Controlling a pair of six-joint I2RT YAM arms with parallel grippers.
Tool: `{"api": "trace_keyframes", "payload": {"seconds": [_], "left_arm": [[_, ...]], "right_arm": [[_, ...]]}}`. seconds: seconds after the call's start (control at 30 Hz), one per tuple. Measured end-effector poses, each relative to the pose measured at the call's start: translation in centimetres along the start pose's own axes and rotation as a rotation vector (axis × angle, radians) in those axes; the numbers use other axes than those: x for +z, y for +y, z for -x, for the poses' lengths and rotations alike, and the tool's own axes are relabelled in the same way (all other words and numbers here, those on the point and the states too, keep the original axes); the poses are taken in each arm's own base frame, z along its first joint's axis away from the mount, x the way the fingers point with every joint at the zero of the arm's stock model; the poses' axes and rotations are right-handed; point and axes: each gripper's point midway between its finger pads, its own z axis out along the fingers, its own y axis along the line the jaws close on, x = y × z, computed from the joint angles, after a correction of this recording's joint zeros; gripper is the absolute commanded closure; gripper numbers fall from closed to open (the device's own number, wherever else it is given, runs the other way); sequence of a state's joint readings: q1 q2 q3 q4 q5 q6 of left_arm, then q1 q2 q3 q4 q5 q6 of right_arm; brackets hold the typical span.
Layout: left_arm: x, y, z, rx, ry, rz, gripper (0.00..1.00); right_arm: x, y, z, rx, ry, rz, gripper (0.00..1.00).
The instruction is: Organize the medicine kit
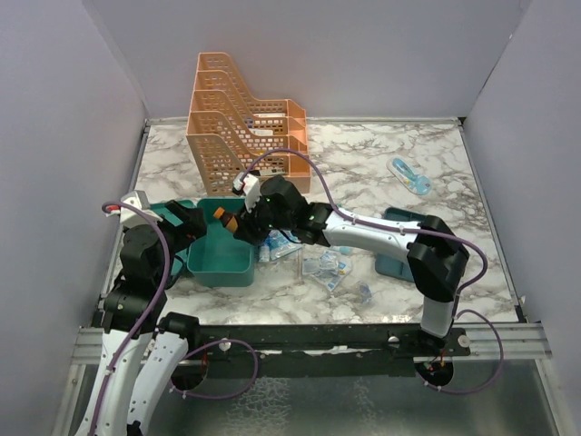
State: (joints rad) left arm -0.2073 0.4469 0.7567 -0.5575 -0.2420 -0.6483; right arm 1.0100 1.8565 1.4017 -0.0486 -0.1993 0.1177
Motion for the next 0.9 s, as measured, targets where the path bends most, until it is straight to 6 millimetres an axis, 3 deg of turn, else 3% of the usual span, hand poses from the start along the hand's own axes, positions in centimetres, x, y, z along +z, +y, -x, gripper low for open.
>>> {"api": "trace_keyframes", "payload": {"seconds": [0.33, 0.53, 0.73, 0.9], "left_arm": [[-0.1, 0.4, 0.5, 0.020, -0.018, 0.024, 0.14], [-2.2, 0.1, 4.6, 0.054, -0.139, 0.038, 0.14], [-4.2, -0.6, 8.2, 0.066, -0.237, 0.035, 0.14], [-4.6, -0.5, 8.8, 0.079, -0.249, 0.045, 0.14]], "right_arm": [[-0.3, -2.4, -1.5, -0.131, 0.071, -0.106, 0.78], [-0.6, -2.8, -1.5, -0.212, 0.135, -0.105, 0.77], [1.9, -3.6, -0.1, -0.293, 0.153, -0.101, 0.77], [3.9, -4.6, -2.2, -0.341, 0.227, -0.100, 0.77]]}}
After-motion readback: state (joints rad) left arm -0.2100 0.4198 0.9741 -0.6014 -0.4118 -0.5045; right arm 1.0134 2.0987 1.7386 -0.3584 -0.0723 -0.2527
